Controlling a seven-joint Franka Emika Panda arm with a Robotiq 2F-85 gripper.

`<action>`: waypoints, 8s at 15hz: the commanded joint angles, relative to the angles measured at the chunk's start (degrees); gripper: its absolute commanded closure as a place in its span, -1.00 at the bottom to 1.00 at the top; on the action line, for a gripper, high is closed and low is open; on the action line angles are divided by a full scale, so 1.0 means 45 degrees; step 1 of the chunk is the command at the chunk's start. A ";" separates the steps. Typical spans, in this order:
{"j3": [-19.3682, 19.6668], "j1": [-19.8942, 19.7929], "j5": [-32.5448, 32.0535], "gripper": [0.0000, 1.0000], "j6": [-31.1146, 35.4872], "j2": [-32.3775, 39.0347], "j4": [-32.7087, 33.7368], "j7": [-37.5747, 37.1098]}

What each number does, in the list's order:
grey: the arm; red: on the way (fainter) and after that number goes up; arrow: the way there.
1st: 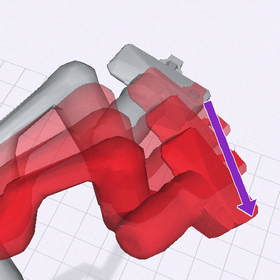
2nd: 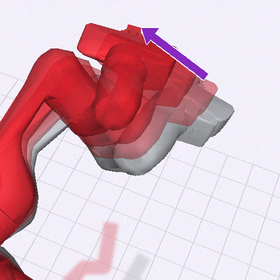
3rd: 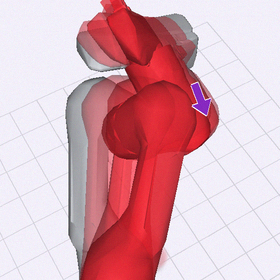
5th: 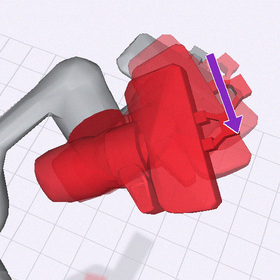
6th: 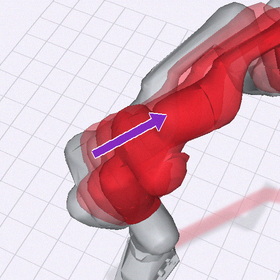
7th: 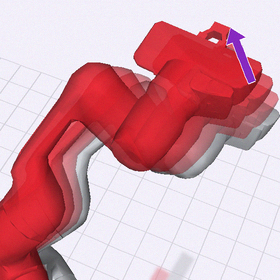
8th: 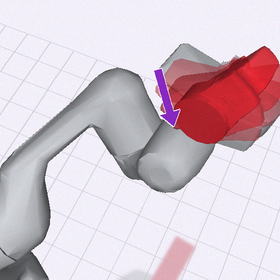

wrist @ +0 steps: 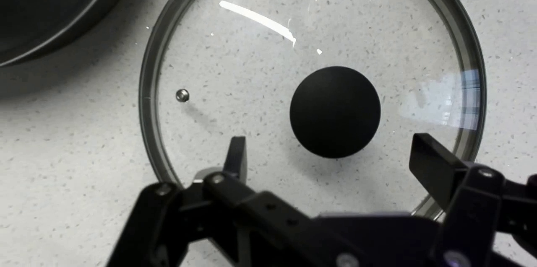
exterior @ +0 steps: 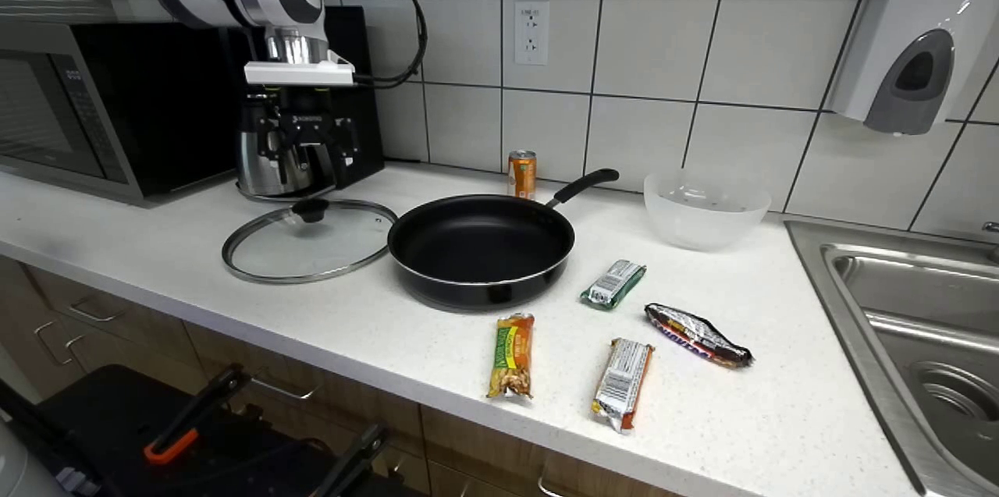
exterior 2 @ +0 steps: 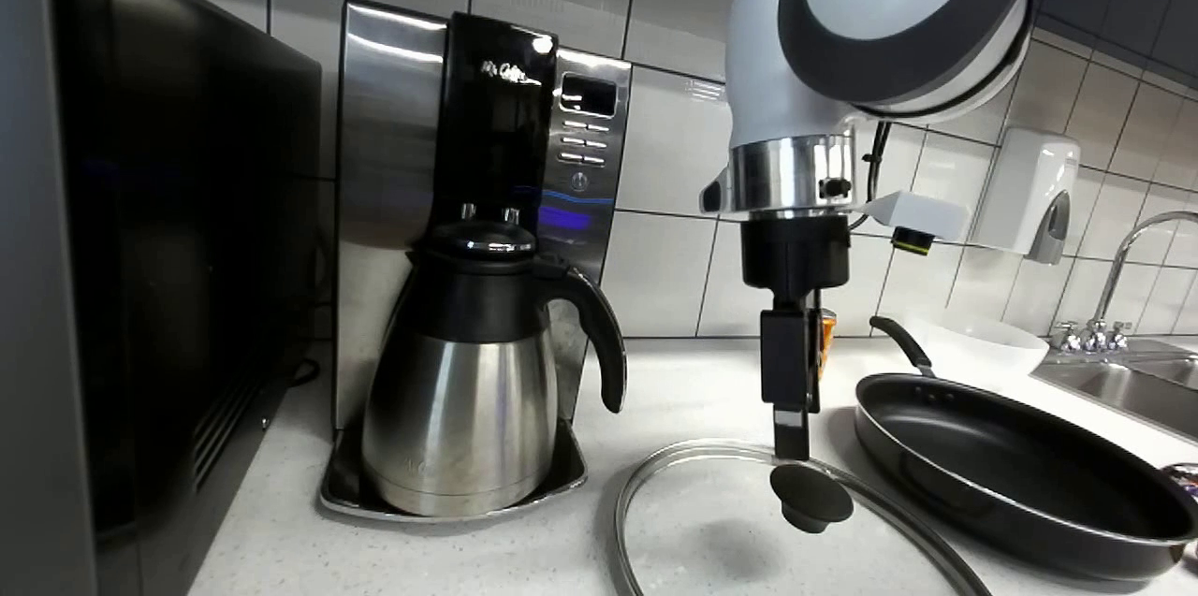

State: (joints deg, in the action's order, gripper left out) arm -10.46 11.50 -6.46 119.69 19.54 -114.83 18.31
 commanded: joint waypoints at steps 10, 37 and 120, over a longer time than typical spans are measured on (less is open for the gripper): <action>0.0845 -0.1439 0.0157 -1.00 -0.0909 -0.2380 -0.1076 0.0398; 0.4126 -0.4165 0.0260 -1.00 -0.0278 -0.4309 -0.3661 0.0332; 0.4449 -0.5481 -0.0006 0.72 0.3648 0.0150 0.0006 -0.0178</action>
State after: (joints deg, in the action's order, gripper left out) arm 10.20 -15.17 -4.11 137.89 23.33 -112.40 20.20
